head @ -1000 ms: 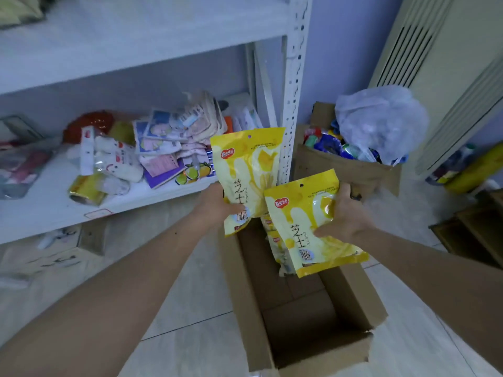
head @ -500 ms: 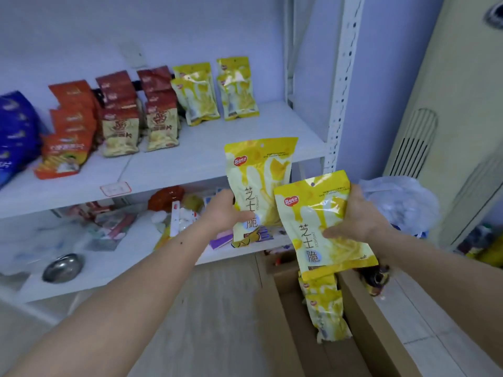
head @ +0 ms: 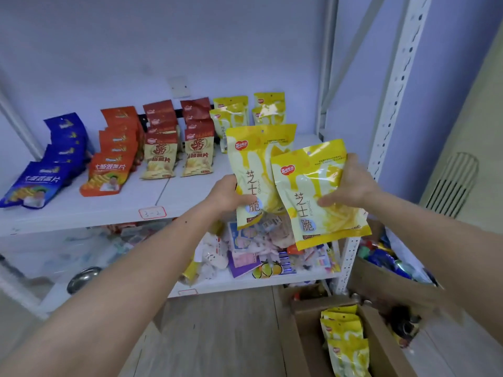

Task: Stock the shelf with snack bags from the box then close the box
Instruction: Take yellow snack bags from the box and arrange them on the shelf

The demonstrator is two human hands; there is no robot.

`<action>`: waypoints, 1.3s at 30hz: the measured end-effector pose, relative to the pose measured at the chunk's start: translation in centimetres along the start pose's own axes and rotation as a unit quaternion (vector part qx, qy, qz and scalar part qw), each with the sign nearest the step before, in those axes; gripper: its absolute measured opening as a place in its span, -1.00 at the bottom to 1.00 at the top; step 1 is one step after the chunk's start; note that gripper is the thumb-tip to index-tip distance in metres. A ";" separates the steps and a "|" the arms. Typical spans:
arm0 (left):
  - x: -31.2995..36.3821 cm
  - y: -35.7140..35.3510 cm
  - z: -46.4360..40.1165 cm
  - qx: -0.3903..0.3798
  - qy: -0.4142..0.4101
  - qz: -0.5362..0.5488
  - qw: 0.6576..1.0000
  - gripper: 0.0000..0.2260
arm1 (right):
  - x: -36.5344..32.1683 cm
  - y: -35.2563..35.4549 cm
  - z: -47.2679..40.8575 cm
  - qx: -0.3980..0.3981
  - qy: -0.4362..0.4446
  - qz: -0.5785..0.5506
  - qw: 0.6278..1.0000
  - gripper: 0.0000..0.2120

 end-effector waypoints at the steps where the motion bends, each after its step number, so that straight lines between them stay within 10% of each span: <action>1: -0.1 0.6 -1.1 0.001 -0.001 0.010 1.000 -0.69 | -0.6 0.0 -1.3 0.003 0.005 -0.003 1.000 0.01; 39: -14.7 6.7 -40.9 -0.045 0.036 0.062 0.996 -0.42 | -6.3 -9.7 -36.4 -0.007 -0.124 0.020 0.992 0.08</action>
Point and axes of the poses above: each hand's wrist, its own z-axis away from the middle knuckle, its own y-axis out of the back of the hand, x = y × z, the point moved 4 cm from there along -z, towards the middle knuckle, and after that the axes turned 6 degrees about -z, right-handed, at the moved point
